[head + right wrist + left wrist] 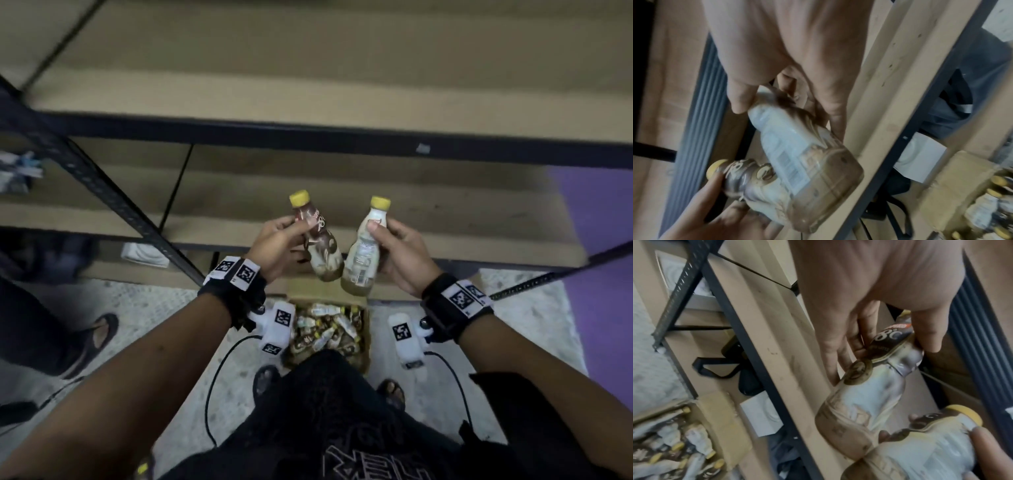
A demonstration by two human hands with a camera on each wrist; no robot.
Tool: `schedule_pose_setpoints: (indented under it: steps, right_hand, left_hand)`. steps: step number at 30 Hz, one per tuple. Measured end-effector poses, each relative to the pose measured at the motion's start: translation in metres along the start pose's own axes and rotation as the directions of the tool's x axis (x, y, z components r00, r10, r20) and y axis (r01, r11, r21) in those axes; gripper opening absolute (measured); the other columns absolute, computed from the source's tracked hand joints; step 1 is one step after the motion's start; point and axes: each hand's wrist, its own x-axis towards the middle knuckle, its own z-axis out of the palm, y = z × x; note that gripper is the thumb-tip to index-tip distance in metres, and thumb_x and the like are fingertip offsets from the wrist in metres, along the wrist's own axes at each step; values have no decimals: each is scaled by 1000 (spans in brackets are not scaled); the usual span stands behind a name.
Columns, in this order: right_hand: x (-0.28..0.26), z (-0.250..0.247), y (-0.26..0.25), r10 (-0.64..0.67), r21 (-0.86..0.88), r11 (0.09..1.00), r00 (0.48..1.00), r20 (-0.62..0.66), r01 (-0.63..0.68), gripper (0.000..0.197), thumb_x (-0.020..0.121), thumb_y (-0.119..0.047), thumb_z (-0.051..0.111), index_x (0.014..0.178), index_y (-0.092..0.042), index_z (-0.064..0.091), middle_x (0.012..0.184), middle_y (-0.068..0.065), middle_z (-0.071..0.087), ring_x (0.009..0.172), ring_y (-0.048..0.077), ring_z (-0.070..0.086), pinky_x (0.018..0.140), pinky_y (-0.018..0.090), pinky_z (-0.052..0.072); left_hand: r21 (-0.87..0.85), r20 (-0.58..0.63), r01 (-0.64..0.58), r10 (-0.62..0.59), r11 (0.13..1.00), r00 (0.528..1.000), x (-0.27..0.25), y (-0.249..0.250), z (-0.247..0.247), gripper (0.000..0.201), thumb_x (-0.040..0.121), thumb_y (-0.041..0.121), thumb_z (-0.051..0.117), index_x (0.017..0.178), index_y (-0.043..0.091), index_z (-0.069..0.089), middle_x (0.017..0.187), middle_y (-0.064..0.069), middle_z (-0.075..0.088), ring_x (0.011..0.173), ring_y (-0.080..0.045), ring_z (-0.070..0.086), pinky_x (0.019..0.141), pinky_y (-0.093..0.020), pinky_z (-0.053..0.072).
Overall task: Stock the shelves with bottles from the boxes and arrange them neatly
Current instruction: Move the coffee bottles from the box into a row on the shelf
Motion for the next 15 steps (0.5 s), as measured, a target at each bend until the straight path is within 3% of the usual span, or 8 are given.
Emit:
schedule_pose_setpoints:
  steps: [3,6,8,11,15]
  right_hand:
    - [-2,15,-19,31,-37,999,998,62,-29,29,94,-27,63,112,-4,64,96,11,74,91,29,72,80,47,60]
    - [-6,32,-40,16,-136,991,994,108,-1,46,77,-26,77,113,-1,65,104,15,75,96,30,73,78,40,60]
    - [-10,43,-54,-25,-218,975,993,114,50,44,71,-23,82,107,-2,69,99,12,76,92,27,74,70,32,59]
    - [-16,62,-74,-91,-251,961,991,102,114,31,77,-17,81,102,-3,71,96,11,77,88,26,75,70,32,59]
    - [-24,99,-98,-218,-254,939,972,83,232,27,94,-29,66,104,-4,68,95,11,77,86,25,75,68,32,58]
  left_hand:
    - [34,61,19,-21,999,998,5,21,8,29,86,29,67,105,7,66,103,-11,71,92,-25,67,81,-44,56]
    - [146,106,3,-19,989,994,7,43,14,28,89,33,65,102,8,67,94,-5,73,84,-19,69,73,-36,56]
    - [185,152,-27,-2,982,988,6,59,14,22,93,33,61,95,12,68,88,-2,73,80,-16,69,69,-31,56]
    - [225,208,-76,29,971,978,2,86,9,27,96,36,54,96,13,67,89,-3,73,81,-18,69,74,-35,57]
    - [201,258,-167,112,965,960,-4,127,-5,38,99,35,49,116,3,62,100,-9,72,88,-21,69,82,-37,56]
